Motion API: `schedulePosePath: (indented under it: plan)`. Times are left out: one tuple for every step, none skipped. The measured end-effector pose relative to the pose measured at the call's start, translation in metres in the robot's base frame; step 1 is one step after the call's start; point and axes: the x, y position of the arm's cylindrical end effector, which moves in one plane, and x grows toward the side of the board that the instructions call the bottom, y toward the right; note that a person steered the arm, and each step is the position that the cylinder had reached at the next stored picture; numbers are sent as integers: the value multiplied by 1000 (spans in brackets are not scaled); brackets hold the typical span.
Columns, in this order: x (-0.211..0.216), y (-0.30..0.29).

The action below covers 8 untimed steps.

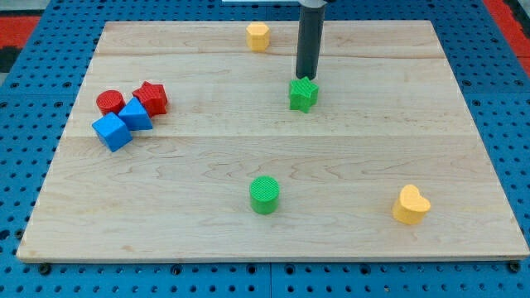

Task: Move green star on top left to yellow heart

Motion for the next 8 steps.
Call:
schedulePosePath:
  plan:
    - [-39,0]
    - [-40,11]
    - [-3,32]
    - [21,3]
    - [20,-29]
    - [86,-34]
    - [109,-24]
    - [69,-32]
